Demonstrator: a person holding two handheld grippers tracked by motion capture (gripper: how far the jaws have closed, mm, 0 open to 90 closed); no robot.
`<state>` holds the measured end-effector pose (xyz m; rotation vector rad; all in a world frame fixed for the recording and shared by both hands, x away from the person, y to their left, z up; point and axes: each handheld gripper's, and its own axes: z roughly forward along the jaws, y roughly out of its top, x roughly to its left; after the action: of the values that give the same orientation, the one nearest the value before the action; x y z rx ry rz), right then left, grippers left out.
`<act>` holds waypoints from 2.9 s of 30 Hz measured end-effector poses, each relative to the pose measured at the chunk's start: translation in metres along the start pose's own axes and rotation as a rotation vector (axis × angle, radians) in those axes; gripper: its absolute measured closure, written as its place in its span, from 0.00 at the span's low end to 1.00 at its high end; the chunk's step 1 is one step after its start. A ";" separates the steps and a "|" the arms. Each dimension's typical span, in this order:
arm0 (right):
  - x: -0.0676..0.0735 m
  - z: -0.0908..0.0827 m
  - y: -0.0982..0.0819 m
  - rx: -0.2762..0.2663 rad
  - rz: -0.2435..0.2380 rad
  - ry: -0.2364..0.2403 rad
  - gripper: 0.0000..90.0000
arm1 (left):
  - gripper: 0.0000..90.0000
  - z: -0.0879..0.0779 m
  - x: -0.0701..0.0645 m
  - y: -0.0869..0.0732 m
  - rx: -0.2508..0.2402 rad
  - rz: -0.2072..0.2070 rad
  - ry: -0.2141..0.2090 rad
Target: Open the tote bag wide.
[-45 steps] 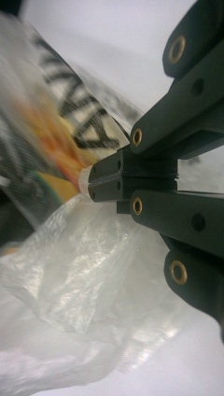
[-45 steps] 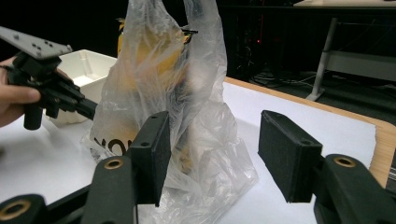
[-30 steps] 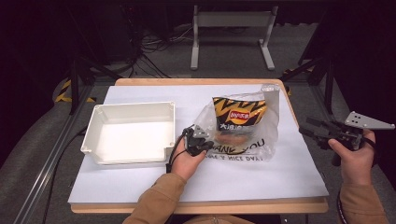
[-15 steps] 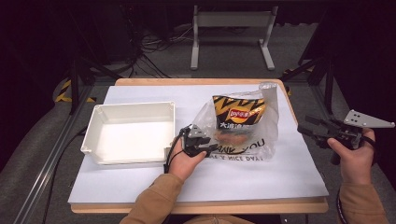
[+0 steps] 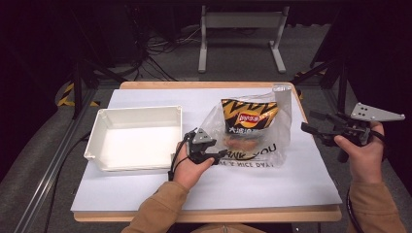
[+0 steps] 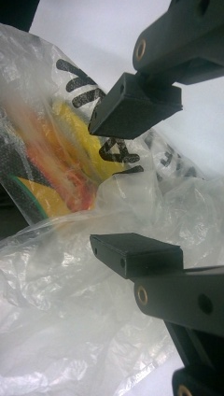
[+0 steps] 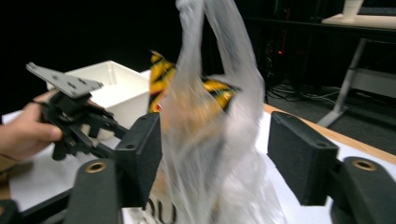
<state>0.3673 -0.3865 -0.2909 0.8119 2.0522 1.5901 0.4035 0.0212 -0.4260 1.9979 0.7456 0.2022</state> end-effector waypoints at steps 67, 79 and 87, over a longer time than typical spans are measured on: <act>-0.018 0.037 0.053 0.000 -0.107 -0.080 1.00 | 0.50 -0.021 0.007 -0.002 -0.065 0.011 0.013; -0.028 0.017 0.043 -0.022 -0.085 -0.111 1.00 | 0.56 -0.019 0.006 -0.003 -0.056 0.028 0.011; -0.029 0.012 0.033 -0.027 -0.078 -0.106 1.00 | 0.57 -0.020 0.006 -0.003 -0.059 0.025 0.017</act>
<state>0.4027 -0.3912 -0.2630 0.7804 1.9595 1.4972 0.3991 0.0403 -0.4189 1.9520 0.7180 0.2537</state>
